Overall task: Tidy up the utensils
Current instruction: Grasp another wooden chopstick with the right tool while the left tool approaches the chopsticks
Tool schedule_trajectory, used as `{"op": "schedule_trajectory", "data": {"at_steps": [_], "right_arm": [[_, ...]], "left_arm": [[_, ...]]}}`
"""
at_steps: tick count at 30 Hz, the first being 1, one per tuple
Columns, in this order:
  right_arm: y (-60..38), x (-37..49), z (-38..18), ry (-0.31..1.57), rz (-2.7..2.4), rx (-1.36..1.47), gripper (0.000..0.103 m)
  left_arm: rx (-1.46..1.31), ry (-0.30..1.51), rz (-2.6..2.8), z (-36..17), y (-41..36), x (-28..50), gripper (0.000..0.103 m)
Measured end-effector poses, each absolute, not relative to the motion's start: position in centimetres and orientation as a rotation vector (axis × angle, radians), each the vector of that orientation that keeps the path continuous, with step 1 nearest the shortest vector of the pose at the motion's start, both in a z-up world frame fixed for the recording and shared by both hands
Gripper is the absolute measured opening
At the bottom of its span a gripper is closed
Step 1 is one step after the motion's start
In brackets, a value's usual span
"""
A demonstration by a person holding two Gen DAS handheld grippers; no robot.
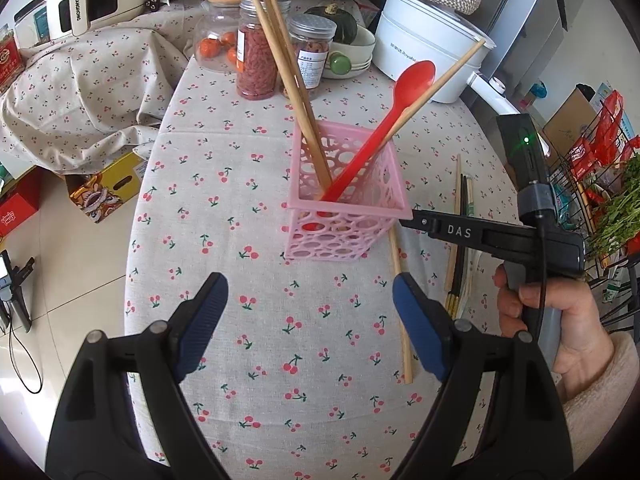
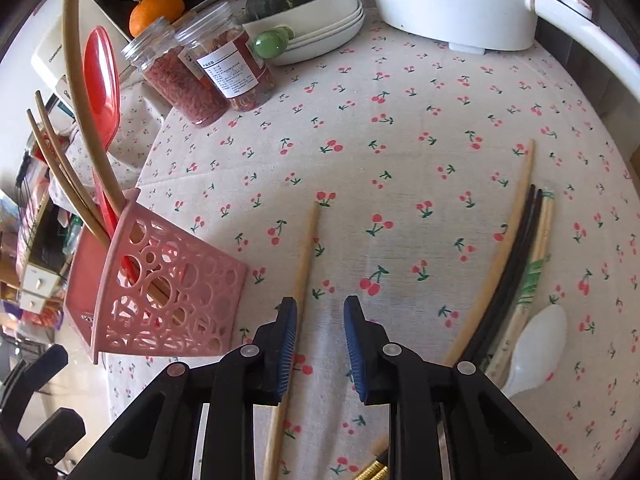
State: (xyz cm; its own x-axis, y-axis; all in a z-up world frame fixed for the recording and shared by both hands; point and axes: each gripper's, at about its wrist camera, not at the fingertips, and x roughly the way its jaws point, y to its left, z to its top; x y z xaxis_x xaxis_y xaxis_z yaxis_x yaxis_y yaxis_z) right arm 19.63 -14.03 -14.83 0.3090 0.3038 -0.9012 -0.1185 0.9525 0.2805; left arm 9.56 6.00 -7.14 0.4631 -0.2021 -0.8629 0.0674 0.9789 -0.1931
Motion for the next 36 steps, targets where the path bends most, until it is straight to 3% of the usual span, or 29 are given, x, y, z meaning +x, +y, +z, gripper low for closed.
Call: {"op": "schedule_trajectory", "data": {"at_steps": [7, 11, 15, 25, 32, 36], "right_arm": [[-11.0, 20.0, -15.6, 1.212, 0.235, 0.019, 0.023], [-9.7, 19.3, -15.6, 1.224, 0.195, -0.103, 0.015], [-10.5, 18.4, -15.5, 1.252, 0.194, -0.067, 0.007], [-15.0, 13.7, -9.2, 1.155, 0.244, 0.089, 0.006], [-20.8, 9.5, -4.8, 1.038, 0.231, 0.219, 0.006], [-23.8, 9.0, -3.7, 1.001, 0.207, 0.248, 0.006]], "left_arm": [[-0.153, 1.087, -0.164, -7.3, 6.6, 9.7, 0.084], [-0.16, 1.086, -0.166, -7.2, 6.6, 9.6, 0.084], [-0.161, 1.078, -0.179, -6.9, 6.3, 9.2, 0.084], [-0.151, 1.041, -0.252, -5.7, 4.5, 8.0, 0.084], [-0.11, 1.007, -0.321, -4.5, 1.2, 7.2, 0.076], [-0.069, 0.995, -0.356, -4.1, -1.4, 6.9, 0.063]]}}
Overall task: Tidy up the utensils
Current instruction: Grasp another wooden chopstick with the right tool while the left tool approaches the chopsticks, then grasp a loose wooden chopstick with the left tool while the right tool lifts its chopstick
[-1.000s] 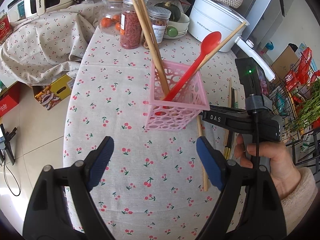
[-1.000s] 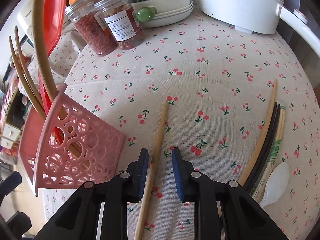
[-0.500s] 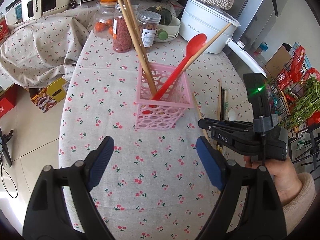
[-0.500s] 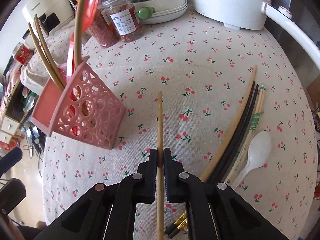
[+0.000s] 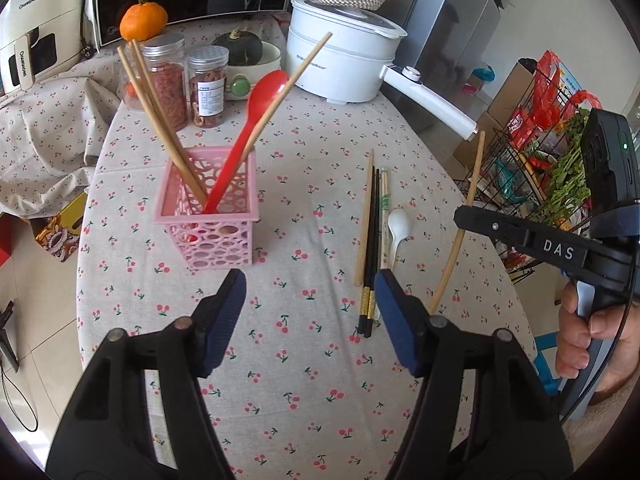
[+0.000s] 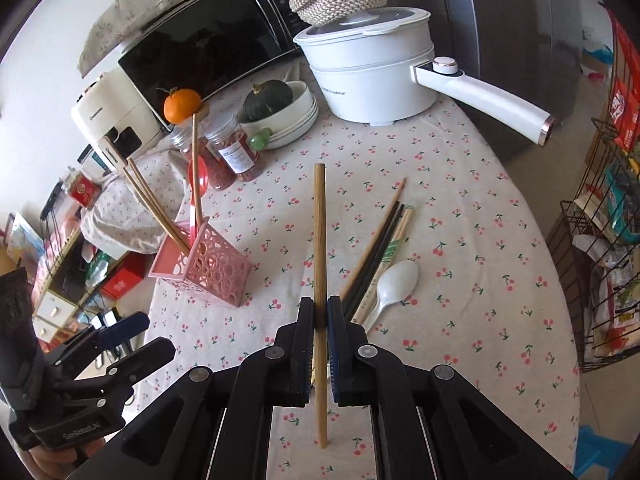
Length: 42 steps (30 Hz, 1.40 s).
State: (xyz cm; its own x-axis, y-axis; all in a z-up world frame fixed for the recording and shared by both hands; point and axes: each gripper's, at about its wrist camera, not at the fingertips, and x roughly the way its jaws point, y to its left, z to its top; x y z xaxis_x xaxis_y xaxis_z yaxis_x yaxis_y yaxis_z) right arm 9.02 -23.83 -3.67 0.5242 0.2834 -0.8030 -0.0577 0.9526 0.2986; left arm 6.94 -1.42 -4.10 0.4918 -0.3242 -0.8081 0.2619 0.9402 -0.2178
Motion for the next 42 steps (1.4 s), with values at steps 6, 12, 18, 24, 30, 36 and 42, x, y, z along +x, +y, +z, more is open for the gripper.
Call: {"op": "schedule_trajectory", "data": {"at_steps": [6, 12, 18, 24, 30, 36, 42], "right_arm": [[-27.7, 9.0, -3.4, 0.99, 0.164, 0.3, 0.006], [-30.9, 9.7, -3.2, 0.968, 0.15, 0.378, 0.007], [-33.5, 10.8, -3.8, 0.972, 0.141, 0.476, 0.007], [-35.1, 12.0, -4.9, 0.994, 0.133, 0.532, 0.007], [-35.6, 12.5, -5.4, 1.004, 0.138, 0.553, 0.007], [-35.6, 12.9, -5.5, 1.003, 0.135, 0.553, 0.007], [-35.0, 13.2, -5.8, 1.009, 0.127, 0.547, 0.006]], "left_arm": [[0.033, 1.024, -0.409, -4.9, -6.3, 8.4, 0.036], [0.081, 1.096, -0.422, -7.2, -11.3, 12.9, 0.021], [0.076, 1.146, -0.393, -10.2, -14.8, 19.4, 0.014], [0.069, 1.165, -0.385, -12.1, -17.8, 23.8, 0.014], [0.115, 1.172, -0.335, -13.3, -19.6, 27.0, 0.014], [0.14, 1.205, -0.314, -14.6, -20.1, 28.0, 0.014], [0.231, 1.163, -0.302, -14.5, -20.6, 26.8, 0.007]]}}
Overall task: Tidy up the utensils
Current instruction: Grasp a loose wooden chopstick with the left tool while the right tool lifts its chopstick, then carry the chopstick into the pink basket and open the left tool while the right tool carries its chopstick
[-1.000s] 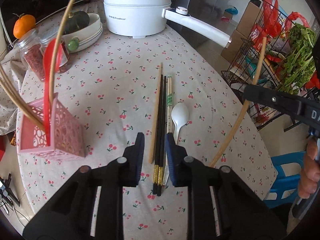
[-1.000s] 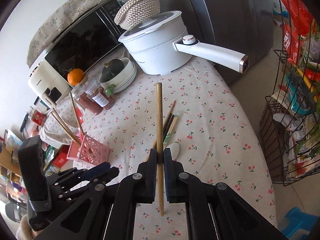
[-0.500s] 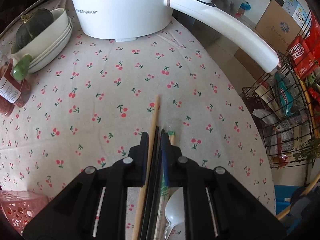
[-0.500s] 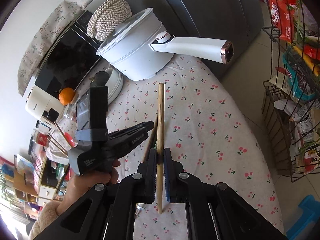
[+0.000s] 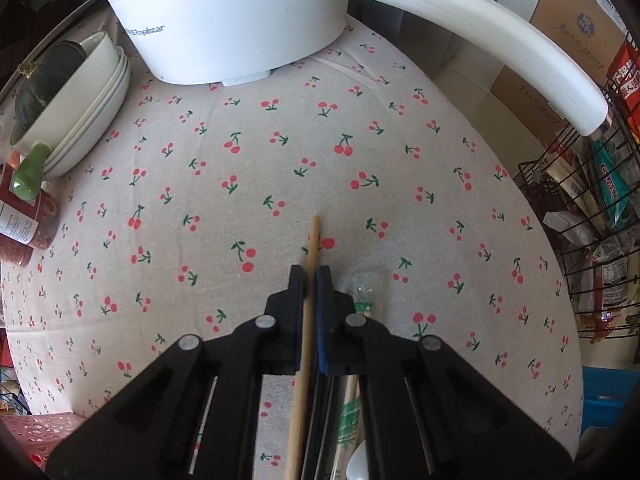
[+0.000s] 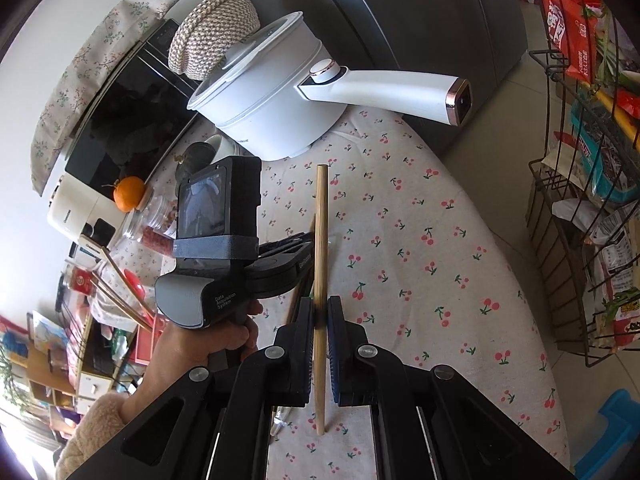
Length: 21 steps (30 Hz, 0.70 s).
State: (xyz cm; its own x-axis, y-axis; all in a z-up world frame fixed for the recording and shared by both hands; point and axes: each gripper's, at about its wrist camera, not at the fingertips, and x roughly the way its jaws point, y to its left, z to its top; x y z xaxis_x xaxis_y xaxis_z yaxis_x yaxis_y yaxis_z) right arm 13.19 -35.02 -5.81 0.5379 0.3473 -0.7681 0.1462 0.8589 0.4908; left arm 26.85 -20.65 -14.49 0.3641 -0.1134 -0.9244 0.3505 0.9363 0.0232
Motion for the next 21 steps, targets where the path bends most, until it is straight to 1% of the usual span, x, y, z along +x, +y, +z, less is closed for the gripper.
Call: {"op": "schedule_trajectory", "data": {"at_steps": [4, 9, 21], "right_arm": [[-34.8, 13.1, -5.5, 0.995, 0.121, 0.543, 0.006], [-33.5, 12.6, -3.9, 0.953, 0.138, 0.528, 0.007], [-29.6, 9.0, 1.1, 0.789, 0.15, 0.4, 0.007]], "left_arm": [[0.27, 1.065, -0.312, -12.4, -19.8, 25.0, 0.006], [0.255, 0.973, -0.341, -8.3, -17.1, 21.2, 0.006], [0.091, 0.747, -0.357, -0.1, -8.8, 13.2, 0.006]]}}
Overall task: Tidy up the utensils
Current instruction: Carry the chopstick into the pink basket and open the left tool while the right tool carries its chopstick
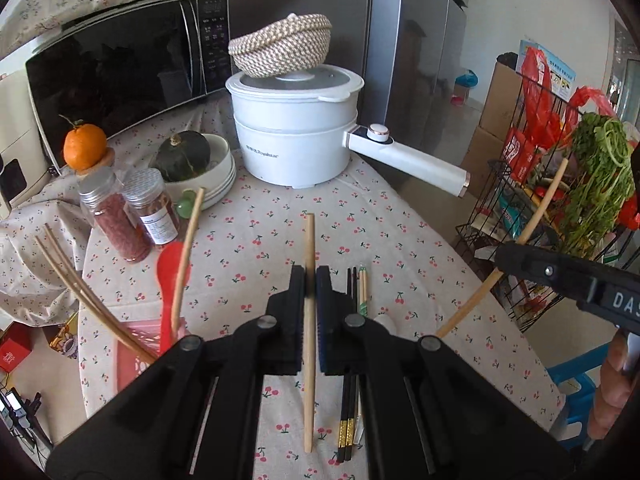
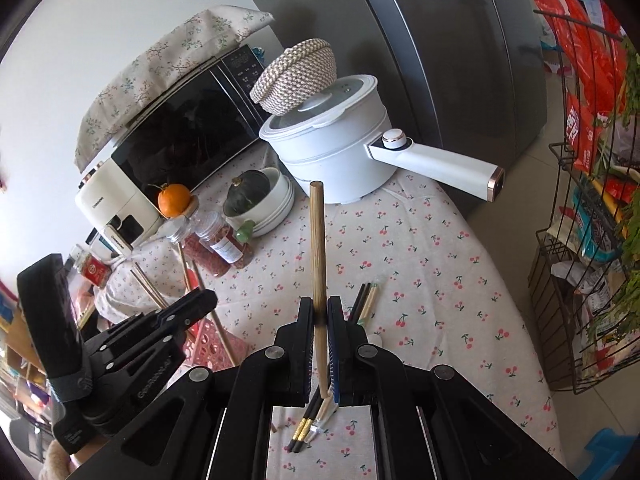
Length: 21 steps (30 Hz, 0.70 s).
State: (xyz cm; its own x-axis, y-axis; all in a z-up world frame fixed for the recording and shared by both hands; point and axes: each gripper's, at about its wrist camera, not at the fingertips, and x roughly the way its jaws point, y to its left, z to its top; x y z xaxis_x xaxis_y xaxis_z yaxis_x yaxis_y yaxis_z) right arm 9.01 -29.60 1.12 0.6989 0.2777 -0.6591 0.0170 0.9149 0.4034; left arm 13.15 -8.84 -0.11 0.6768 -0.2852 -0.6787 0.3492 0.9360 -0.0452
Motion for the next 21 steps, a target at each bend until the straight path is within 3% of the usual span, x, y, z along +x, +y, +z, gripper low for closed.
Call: {"op": "schedule_trajectory", "data": {"at_steps": [13, 21], "right_arm": [[-26.5, 7.2, 5.6, 0.643, 0.21, 0.37, 0.007], [-23.5, 7.5, 5.8, 0.631, 0.253, 0.358, 0.006]], "left_arm": [[-0.086, 0.422, -0.304, 8.5, -0.3, 6.7, 0.006], [-0.234, 0.215, -0.151, 7.7, 5.1, 5.7, 0.006]]}}
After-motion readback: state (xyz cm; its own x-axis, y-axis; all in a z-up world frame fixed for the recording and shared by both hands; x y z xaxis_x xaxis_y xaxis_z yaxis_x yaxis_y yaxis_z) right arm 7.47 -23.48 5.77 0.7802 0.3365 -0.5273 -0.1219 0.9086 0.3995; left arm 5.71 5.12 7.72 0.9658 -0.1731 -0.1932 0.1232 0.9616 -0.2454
